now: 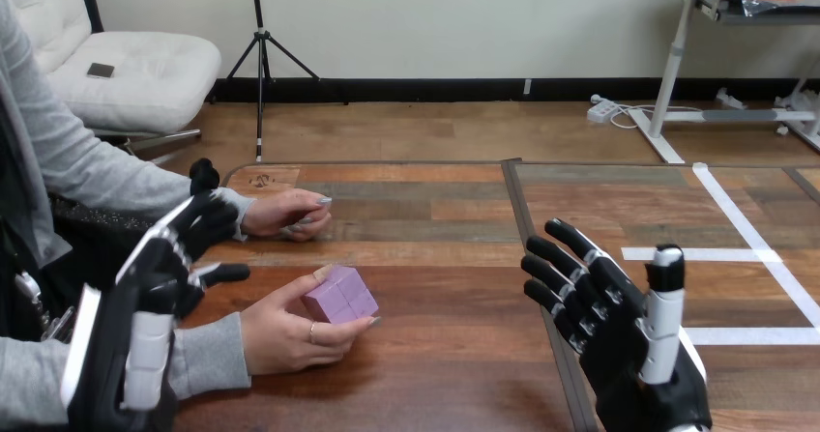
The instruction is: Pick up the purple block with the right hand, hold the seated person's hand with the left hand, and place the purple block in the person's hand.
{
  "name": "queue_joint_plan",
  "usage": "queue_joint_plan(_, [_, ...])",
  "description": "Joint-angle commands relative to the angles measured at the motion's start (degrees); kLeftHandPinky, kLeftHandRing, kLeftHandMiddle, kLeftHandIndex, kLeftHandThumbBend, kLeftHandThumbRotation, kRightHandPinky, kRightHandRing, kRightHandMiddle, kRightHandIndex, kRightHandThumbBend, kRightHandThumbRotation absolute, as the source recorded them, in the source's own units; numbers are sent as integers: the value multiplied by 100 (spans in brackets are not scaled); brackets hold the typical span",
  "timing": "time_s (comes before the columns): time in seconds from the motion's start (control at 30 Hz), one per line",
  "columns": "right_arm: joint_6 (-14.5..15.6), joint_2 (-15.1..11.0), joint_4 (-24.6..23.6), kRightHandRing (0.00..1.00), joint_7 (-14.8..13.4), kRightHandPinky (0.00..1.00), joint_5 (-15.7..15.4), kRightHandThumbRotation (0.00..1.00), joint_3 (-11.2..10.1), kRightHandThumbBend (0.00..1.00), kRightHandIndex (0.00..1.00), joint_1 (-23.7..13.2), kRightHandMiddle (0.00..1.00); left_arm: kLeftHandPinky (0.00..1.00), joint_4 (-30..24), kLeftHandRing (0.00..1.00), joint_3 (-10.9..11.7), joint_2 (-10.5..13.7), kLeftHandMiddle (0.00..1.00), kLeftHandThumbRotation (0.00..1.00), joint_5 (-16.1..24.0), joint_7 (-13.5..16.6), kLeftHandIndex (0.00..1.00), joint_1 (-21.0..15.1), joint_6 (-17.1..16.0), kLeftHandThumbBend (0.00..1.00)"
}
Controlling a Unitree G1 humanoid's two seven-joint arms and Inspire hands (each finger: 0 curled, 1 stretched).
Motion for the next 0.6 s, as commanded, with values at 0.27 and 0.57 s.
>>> queue_joint_plan(0.27, [-342,-14,-307,86,231,86,207,98,-93,100,87,-9,85,86,-389,85,-61,-321,83,100,-259,-424,83,110,103,87])
queue_joint_plan(0.57, [-428,-25,-375,86,262,85,231,98,-93,100,86,89,85,85,-605,86,-220,-473,83,100,-163,-525,83,355,358,84])
